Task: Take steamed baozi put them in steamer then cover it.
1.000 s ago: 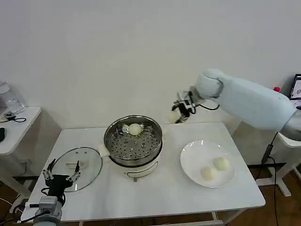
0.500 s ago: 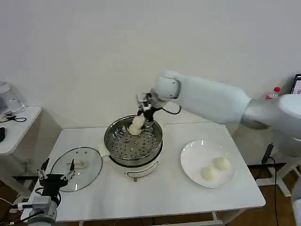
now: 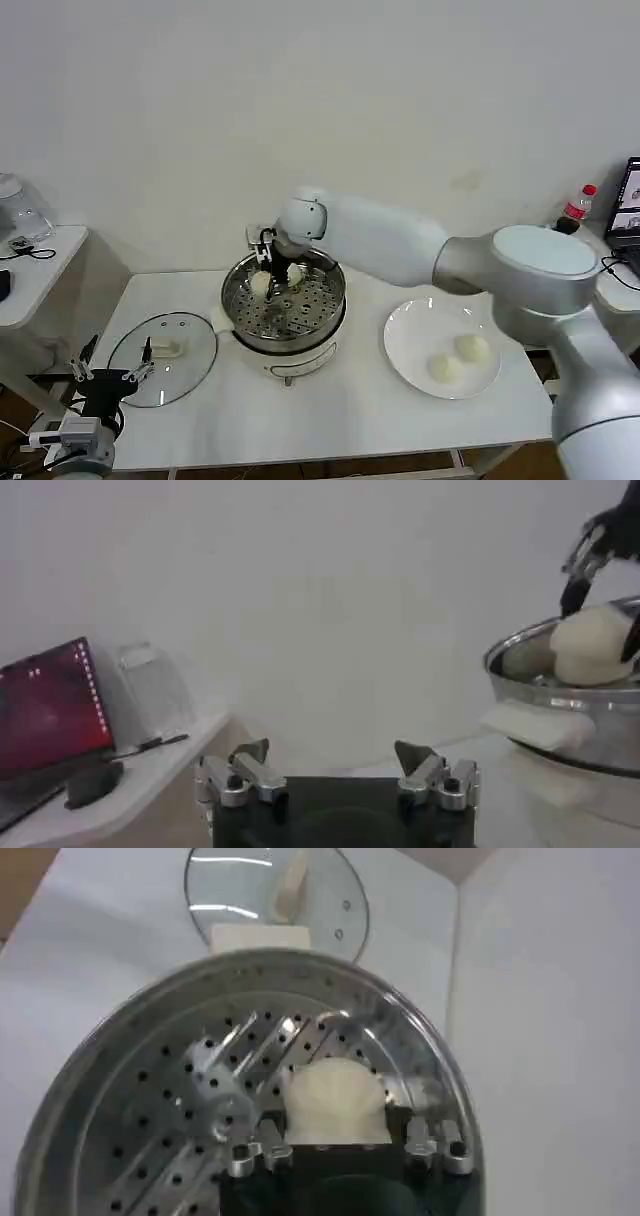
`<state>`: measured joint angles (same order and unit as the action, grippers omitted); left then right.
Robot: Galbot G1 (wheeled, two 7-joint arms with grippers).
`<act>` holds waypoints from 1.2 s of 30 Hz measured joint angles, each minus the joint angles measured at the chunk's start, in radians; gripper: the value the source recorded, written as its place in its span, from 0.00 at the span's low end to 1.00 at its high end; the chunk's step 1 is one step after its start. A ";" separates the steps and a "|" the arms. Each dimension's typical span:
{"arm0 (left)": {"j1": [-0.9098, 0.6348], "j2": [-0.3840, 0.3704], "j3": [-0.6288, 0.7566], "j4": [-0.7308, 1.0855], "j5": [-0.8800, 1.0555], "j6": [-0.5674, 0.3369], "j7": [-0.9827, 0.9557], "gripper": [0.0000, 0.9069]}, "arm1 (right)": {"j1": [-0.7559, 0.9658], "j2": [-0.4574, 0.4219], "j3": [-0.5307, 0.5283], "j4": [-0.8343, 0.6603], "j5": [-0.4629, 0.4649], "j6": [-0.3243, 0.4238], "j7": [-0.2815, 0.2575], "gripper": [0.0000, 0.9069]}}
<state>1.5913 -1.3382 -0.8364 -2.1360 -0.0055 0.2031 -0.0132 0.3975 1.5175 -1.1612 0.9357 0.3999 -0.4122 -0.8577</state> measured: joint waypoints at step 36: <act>0.000 -0.001 0.000 -0.009 -0.005 0.000 0.002 1.00 | 0.049 -0.026 0.002 0.023 0.001 0.012 -0.010 1.00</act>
<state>1.5914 -1.3391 -0.8367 -2.1445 -0.0107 0.2031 -0.0110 0.4466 1.4914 -1.1597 0.9590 0.4009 -0.4002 -0.8678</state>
